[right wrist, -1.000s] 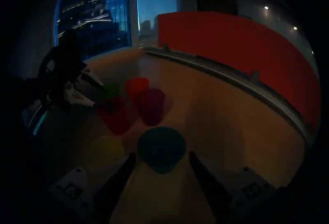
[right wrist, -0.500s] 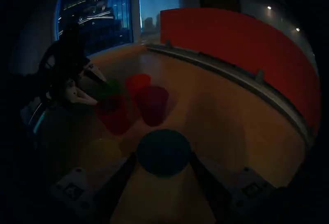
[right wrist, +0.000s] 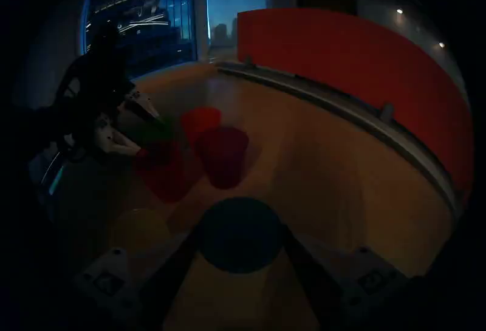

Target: Pour water

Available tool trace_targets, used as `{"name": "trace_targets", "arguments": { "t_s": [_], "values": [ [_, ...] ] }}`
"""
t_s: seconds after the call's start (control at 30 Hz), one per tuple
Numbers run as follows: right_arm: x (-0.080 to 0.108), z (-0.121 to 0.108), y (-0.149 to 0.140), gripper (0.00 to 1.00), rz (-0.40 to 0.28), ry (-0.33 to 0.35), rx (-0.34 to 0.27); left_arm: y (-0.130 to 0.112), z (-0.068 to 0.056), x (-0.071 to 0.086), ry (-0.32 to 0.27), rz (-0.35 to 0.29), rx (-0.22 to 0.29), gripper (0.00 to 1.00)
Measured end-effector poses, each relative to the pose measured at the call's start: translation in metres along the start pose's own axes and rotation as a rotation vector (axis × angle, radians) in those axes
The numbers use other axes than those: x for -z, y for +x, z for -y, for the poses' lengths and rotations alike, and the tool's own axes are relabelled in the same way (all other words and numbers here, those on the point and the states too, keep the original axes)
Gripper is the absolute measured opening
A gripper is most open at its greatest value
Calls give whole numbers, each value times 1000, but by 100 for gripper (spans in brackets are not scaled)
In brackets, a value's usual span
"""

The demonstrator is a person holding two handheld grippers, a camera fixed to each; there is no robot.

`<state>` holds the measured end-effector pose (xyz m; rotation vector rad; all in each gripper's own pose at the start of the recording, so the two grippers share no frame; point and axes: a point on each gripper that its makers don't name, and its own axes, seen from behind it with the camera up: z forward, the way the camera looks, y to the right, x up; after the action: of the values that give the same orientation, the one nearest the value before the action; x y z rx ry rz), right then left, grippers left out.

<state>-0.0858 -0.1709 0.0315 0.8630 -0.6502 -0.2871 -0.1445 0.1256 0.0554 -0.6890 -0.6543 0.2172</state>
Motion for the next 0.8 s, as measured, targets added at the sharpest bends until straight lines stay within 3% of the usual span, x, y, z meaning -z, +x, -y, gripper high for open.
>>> {"name": "trace_targets", "arguments": {
  "t_s": [0.8],
  "values": [
    [-3, -2, -1, 95, 10, -9, 15, 3, -1, 0, -2, -18, -7, 86]
  ]
}}
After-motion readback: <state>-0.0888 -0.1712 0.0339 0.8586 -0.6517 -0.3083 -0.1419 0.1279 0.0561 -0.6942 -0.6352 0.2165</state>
